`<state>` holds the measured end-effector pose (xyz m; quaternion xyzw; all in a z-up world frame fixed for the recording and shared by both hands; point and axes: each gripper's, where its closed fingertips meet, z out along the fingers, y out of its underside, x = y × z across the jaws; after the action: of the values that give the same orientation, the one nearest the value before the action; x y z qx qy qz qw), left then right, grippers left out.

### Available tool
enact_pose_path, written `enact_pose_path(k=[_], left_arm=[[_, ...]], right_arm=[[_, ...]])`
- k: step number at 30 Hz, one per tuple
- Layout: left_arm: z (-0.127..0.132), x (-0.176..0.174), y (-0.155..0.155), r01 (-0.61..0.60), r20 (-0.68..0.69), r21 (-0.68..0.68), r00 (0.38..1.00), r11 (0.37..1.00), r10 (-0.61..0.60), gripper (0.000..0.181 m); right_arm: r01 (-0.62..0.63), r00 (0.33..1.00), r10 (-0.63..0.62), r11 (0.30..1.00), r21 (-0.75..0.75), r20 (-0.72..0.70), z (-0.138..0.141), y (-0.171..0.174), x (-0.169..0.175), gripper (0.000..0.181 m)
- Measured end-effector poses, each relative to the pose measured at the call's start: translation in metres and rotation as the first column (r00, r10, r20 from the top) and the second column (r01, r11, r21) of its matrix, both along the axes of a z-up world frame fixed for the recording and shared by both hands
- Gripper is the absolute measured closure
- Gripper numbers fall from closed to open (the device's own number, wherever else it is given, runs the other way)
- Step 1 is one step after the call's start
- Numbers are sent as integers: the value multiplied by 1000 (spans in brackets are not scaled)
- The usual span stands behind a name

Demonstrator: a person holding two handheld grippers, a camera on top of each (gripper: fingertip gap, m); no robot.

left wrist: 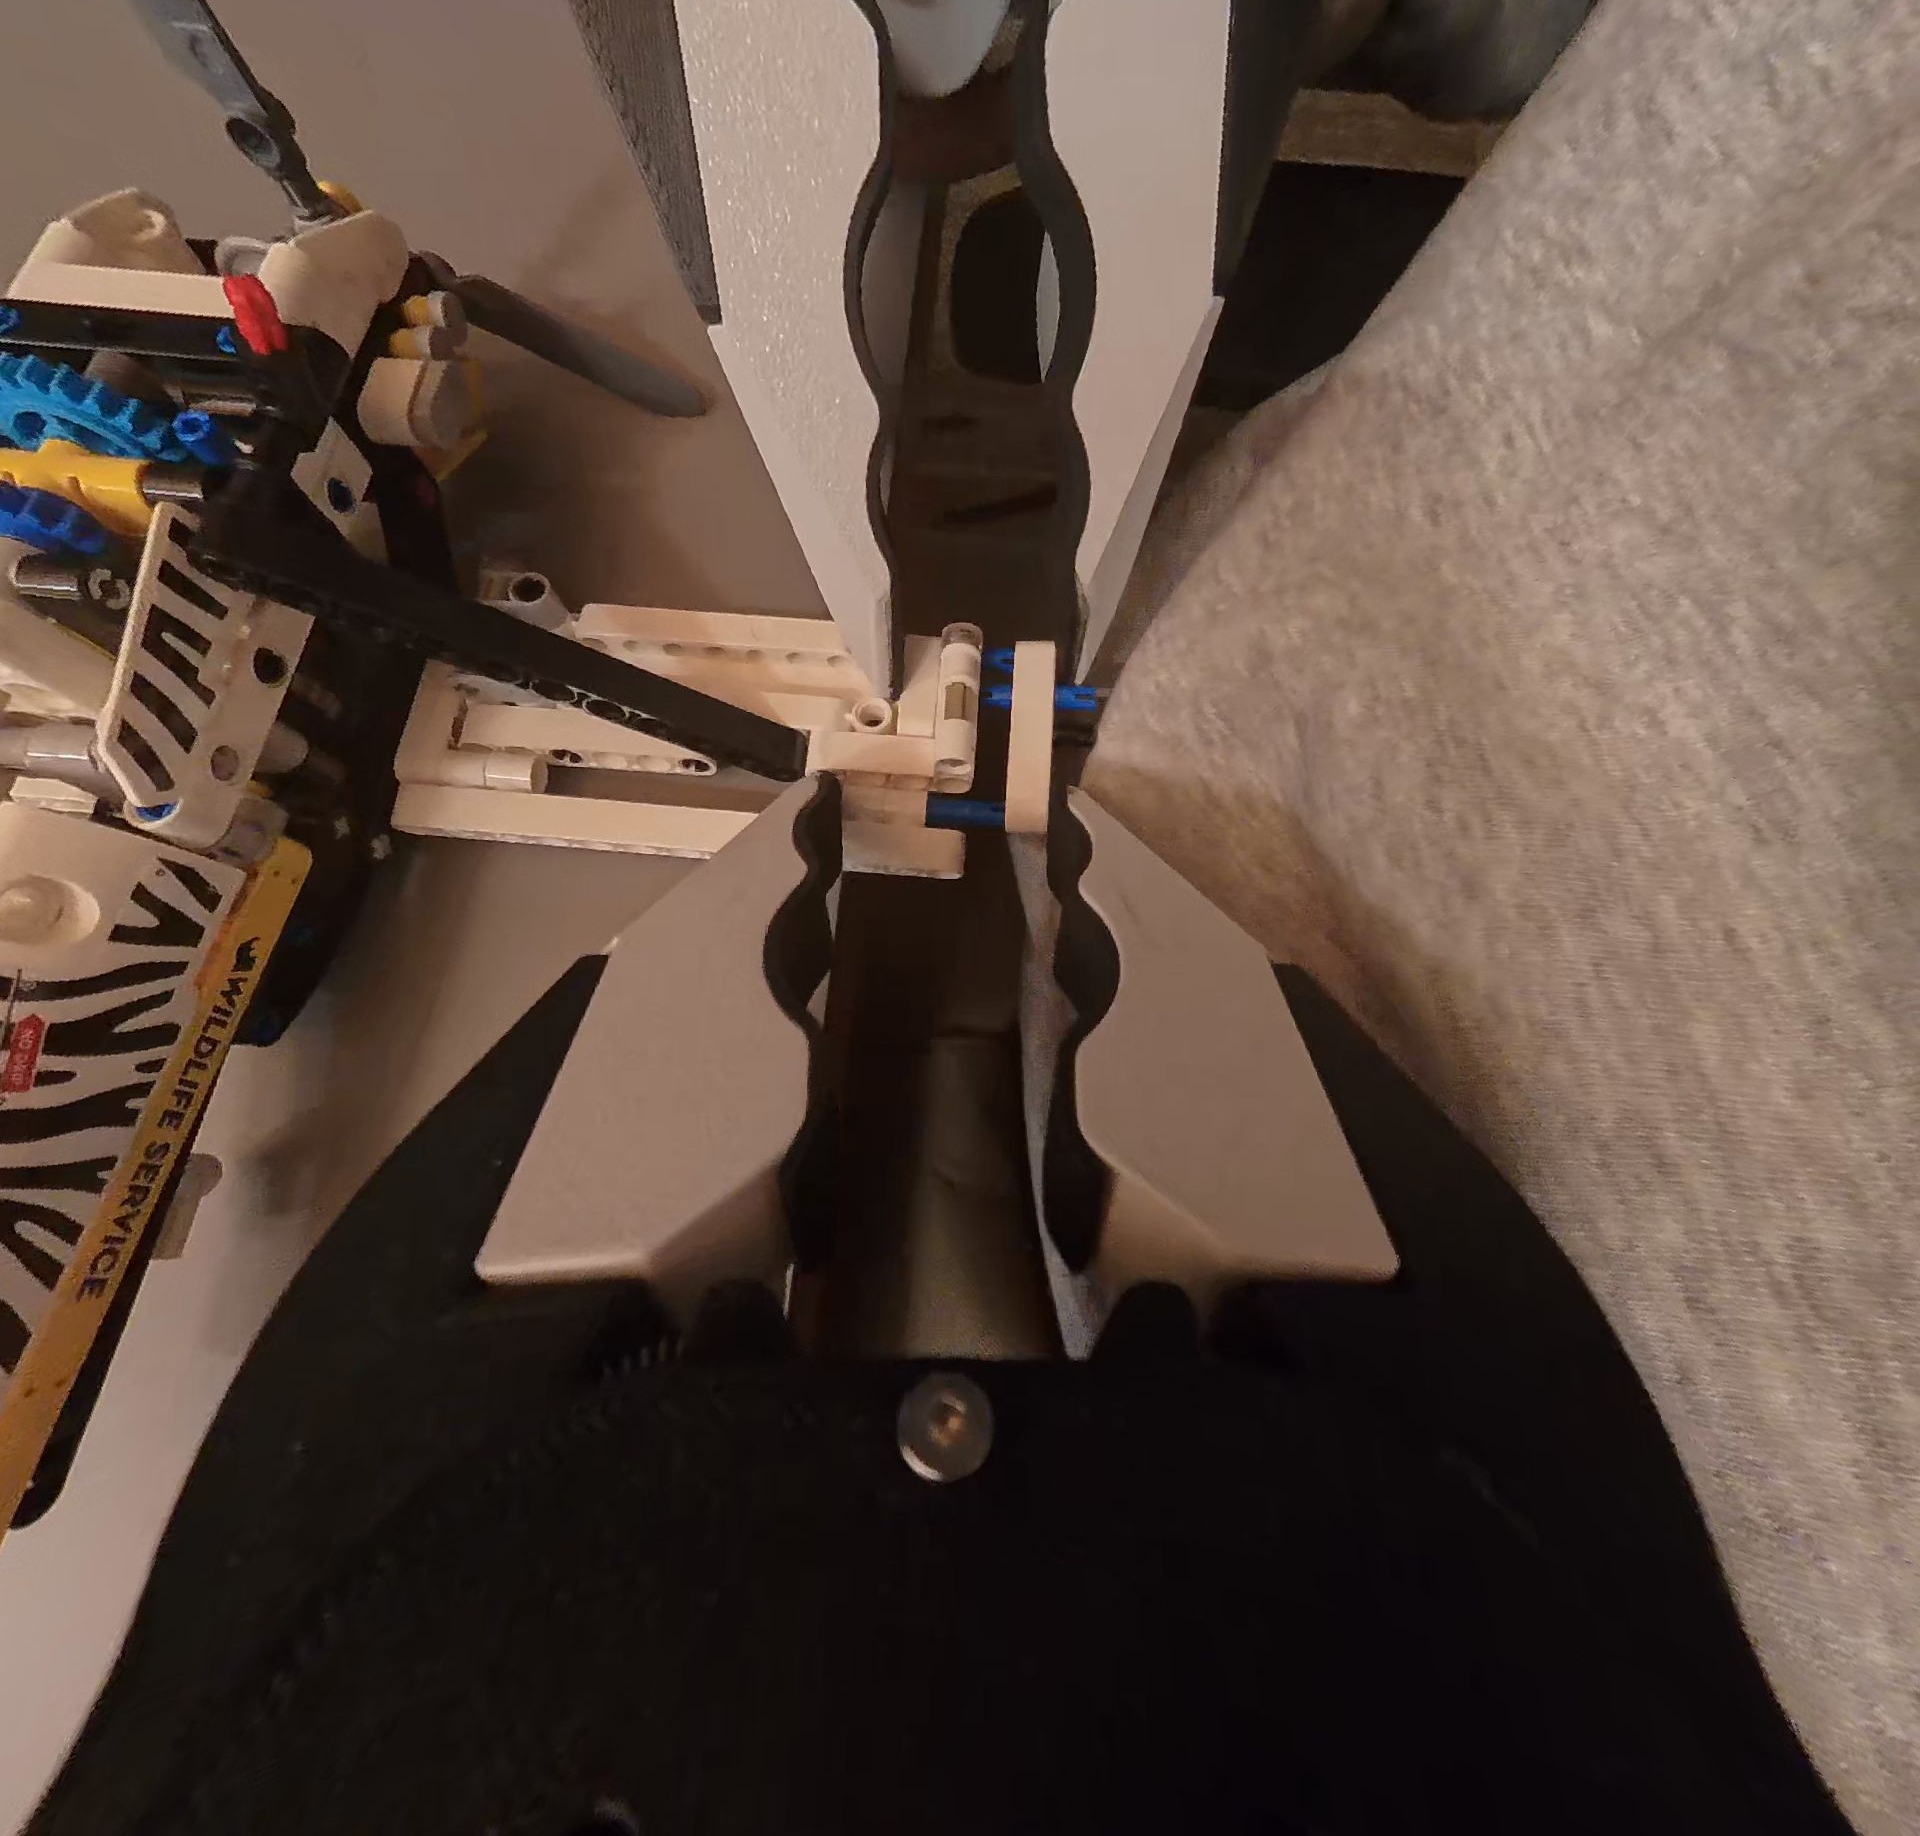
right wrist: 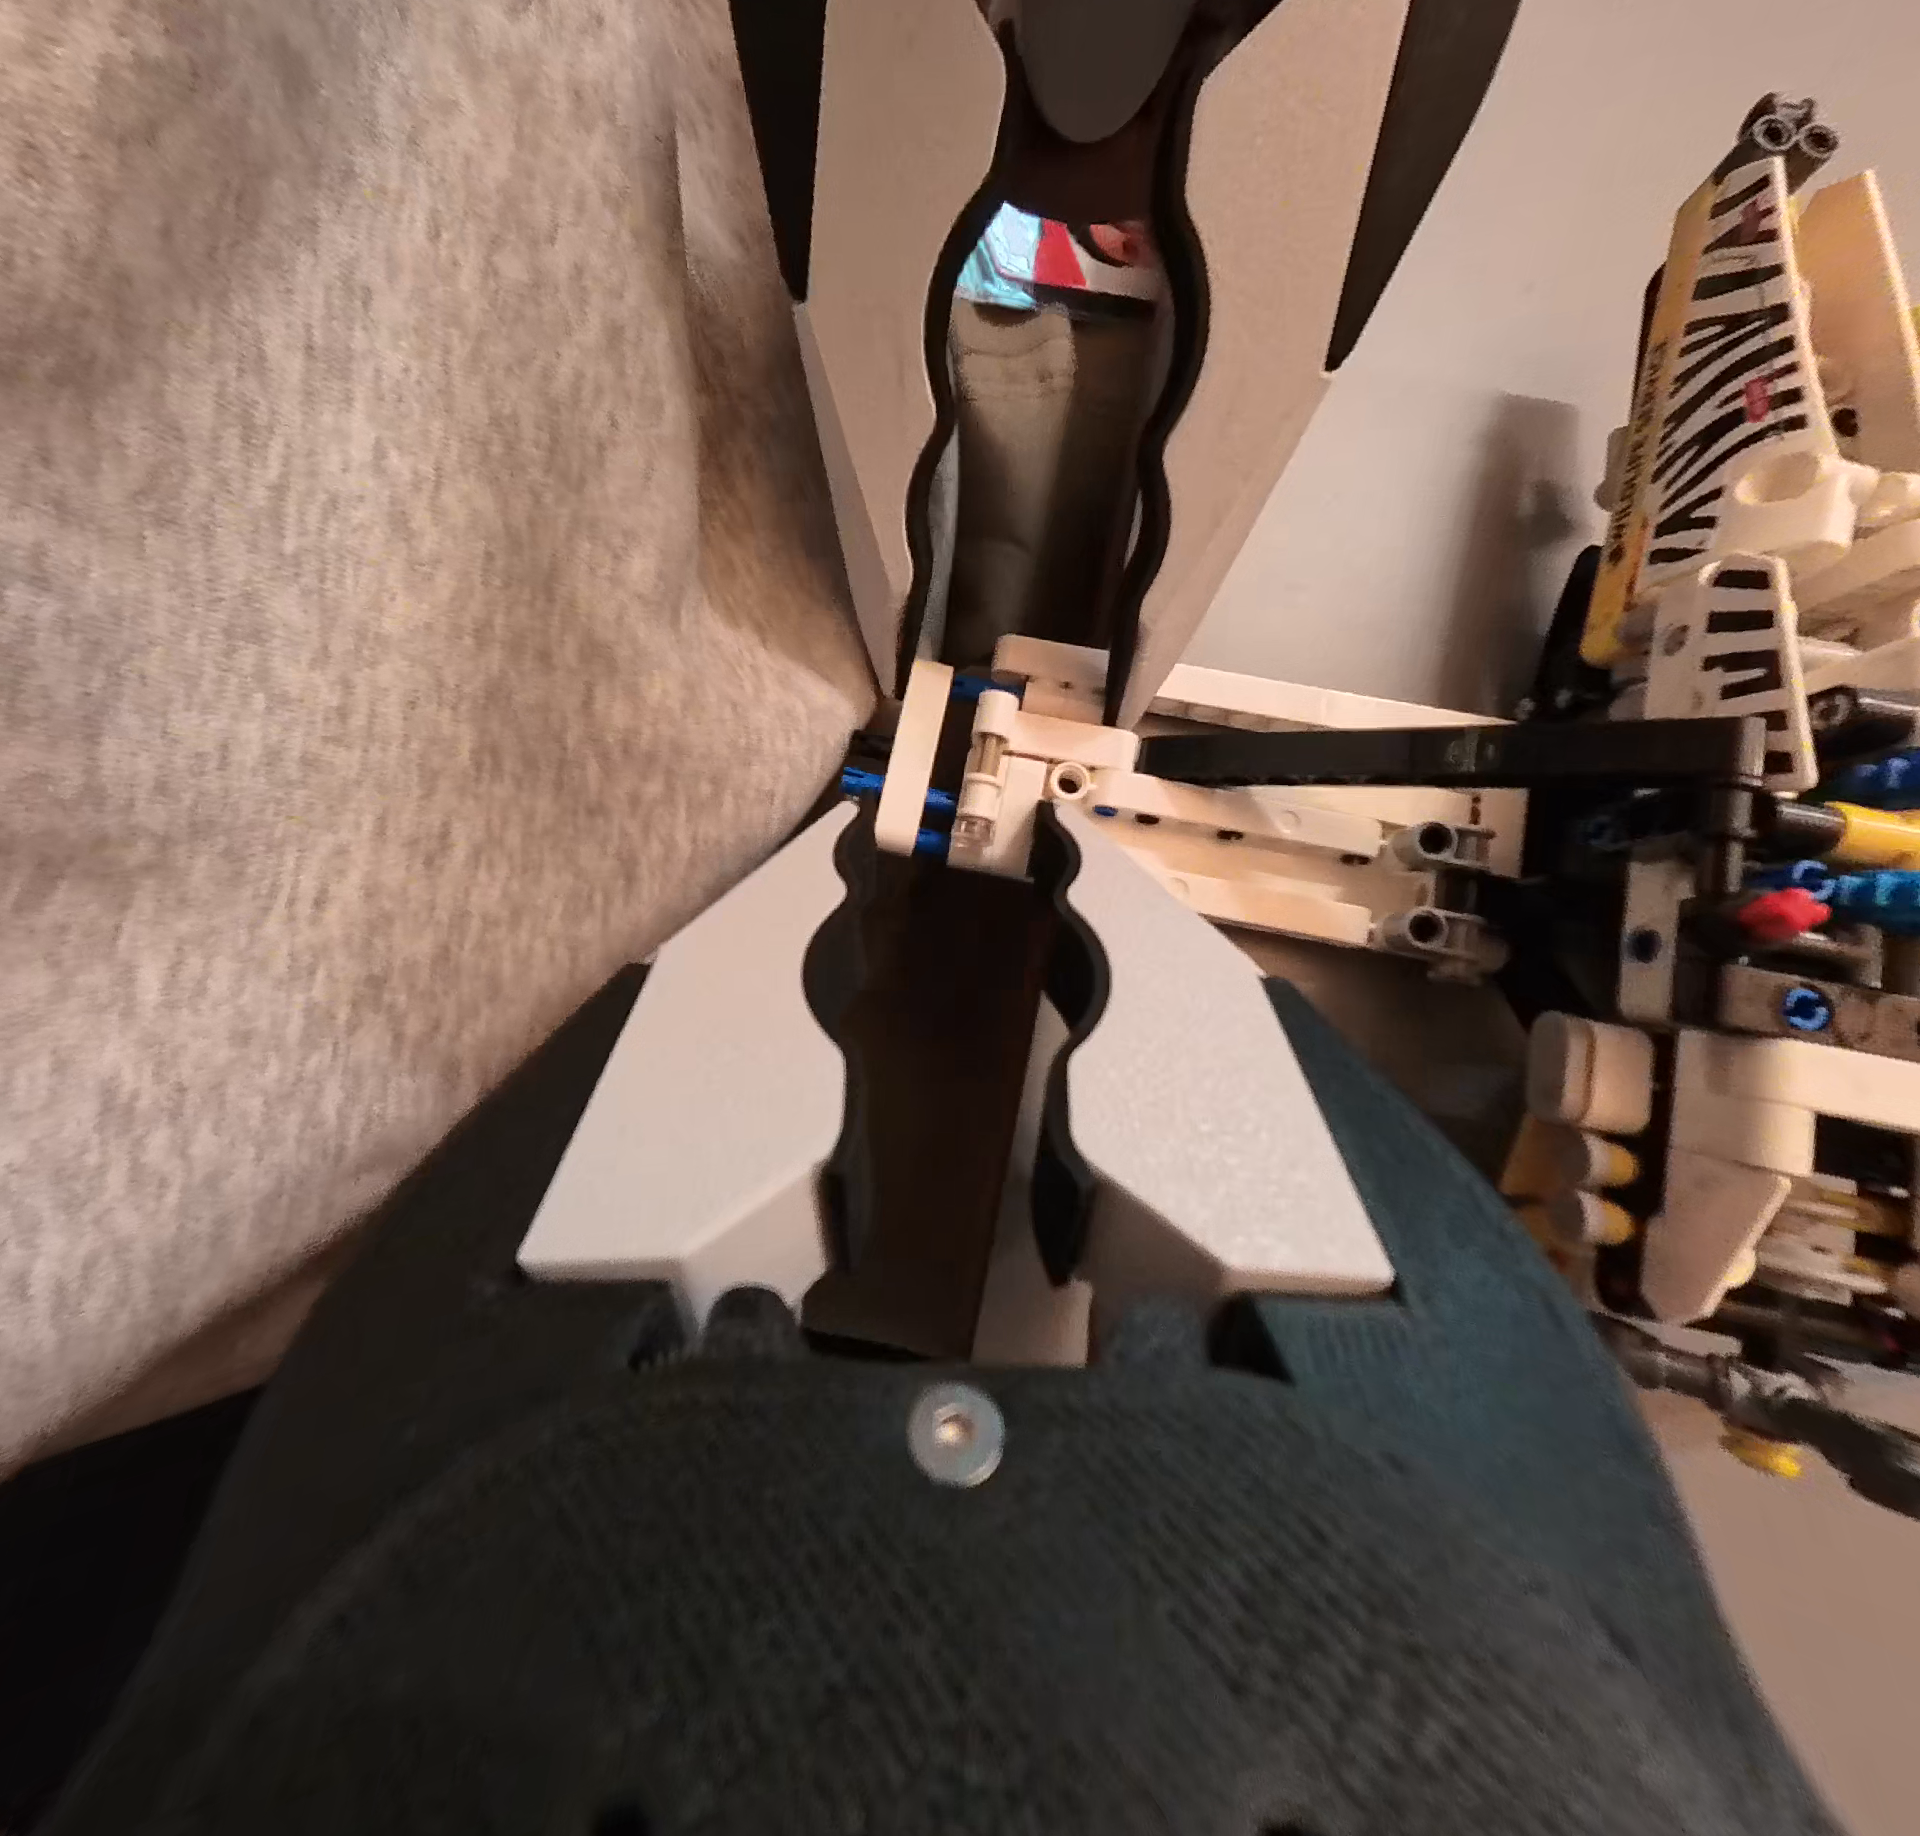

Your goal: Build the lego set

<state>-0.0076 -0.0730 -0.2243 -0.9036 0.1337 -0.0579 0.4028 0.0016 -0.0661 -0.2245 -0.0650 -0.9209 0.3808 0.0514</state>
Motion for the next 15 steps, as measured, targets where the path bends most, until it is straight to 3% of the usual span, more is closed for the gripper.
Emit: enact_pose_path(k=[15], left_arm=[[1, -3, 1, -30, 28, 17, 999, 999, 30, 143]], right_arm=[[11, 1000, -11, 1000, -17, -19, 2, 2, -2, 152]])
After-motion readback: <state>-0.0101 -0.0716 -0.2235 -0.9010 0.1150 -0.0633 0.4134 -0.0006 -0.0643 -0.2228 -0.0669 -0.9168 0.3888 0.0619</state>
